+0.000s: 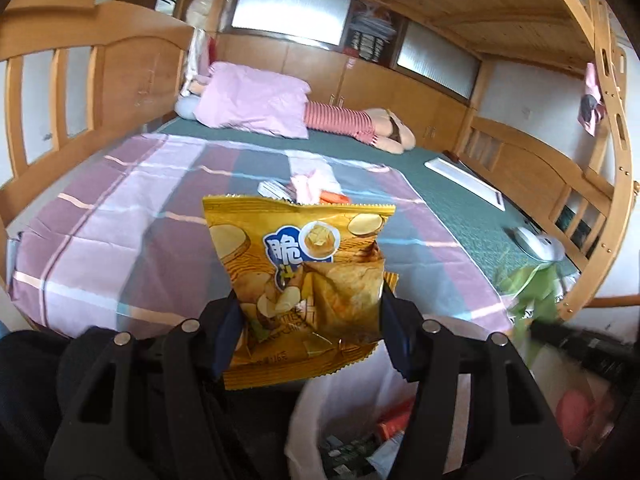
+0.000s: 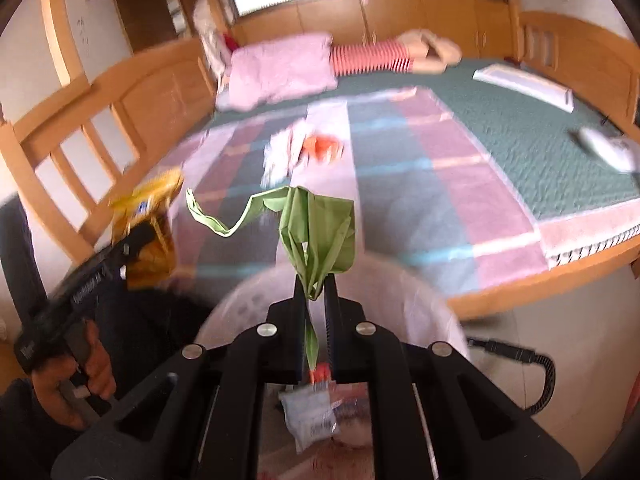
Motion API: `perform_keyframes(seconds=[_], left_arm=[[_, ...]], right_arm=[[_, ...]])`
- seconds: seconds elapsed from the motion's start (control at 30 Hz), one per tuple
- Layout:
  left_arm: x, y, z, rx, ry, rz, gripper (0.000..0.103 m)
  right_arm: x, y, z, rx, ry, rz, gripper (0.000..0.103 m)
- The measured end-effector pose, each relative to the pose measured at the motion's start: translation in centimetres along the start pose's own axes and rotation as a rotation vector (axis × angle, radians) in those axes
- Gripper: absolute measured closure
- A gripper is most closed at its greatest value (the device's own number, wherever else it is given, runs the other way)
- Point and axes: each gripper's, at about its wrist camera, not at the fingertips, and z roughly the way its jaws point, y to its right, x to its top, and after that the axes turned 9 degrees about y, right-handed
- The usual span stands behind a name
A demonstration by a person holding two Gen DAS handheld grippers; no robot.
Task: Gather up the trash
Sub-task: 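Drop the yellow chip bag and green cloth bag into the wastebasket with both grippers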
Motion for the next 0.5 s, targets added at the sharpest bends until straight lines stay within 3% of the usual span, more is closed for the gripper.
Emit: perform_keyframes(seconds=[0.07, 0.17, 0.33, 0.4, 0.5], left_arm=[[-0.2, 0.1, 0.1, -0.003, -0.004, 0.007, 0.042], [-0.4, 0.1, 0.3, -0.007, -0.015, 0.008, 0.042], [-1.1, 0.5, 0.8, -0.028, -0.054, 0.012, 0.042], [-1.6, 1.1, 1.2, -0.076, -0.079, 0.024, 0.042], [-2.8, 3.3, 1.5, -0.211, -0.141, 0.088, 0.041]], right_arm=[[-1.0, 0.1, 0.9, 0.002, -0.062, 0.001, 0.087], [-2.3, 0.3, 2.0, 0.014, -0.149, 0.025, 0.053], [-0.8, 1.7, -0.5, -0.034, -0.030, 0.084, 0.049], [0.2, 2.9, -2.3, -0.061, 0.056, 0.128, 0.046], [1.1, 4.3, -4.5, -0.095, 0.162, 0.177, 0.045]])
